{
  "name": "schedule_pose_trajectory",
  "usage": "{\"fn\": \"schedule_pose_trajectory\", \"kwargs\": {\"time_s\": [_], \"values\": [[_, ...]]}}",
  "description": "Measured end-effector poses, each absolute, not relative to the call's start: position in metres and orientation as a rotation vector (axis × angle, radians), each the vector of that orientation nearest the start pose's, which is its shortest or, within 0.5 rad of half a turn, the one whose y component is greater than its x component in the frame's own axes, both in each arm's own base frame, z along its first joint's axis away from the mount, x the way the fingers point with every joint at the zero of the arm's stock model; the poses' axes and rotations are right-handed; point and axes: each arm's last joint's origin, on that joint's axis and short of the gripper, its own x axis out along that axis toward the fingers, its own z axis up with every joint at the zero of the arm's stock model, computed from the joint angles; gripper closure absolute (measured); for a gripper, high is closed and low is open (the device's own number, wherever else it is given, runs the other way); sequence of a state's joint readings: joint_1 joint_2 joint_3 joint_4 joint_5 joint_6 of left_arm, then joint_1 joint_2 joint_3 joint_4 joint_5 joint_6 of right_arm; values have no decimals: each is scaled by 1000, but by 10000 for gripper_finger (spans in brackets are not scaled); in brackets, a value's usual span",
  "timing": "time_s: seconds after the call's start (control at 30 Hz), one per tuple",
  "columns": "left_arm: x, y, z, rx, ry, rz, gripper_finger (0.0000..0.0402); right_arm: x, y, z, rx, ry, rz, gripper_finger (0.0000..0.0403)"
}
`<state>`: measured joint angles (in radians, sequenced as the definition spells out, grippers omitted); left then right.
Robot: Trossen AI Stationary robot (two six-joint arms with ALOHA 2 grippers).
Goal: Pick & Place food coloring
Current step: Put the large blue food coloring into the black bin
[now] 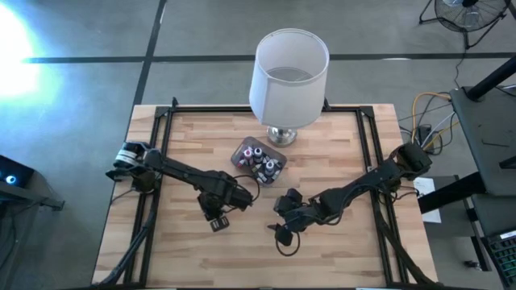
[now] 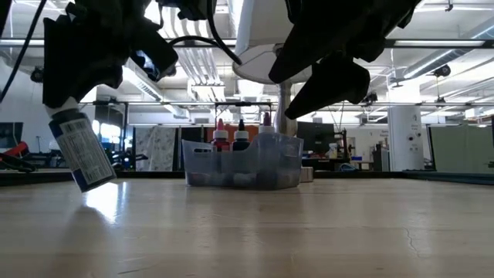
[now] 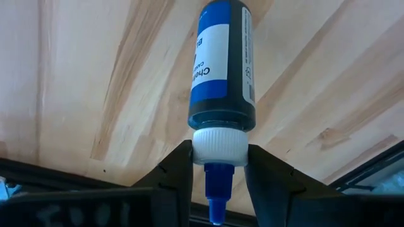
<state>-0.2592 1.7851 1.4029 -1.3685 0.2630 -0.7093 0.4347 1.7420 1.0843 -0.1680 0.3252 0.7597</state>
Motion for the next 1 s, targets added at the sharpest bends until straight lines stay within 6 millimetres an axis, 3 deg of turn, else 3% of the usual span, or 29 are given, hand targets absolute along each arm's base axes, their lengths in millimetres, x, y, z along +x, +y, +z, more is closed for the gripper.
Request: {"fn": "schedule_pose_trajectory", "kwargs": {"time_s": [0.5,1.0], "values": [[301,-82,238,-471,1770,268,302,329,142,189,403,751,-204,100],[309,-69,247,-468,1717,275,264,329,142,189,395,750,-202,101]]}}
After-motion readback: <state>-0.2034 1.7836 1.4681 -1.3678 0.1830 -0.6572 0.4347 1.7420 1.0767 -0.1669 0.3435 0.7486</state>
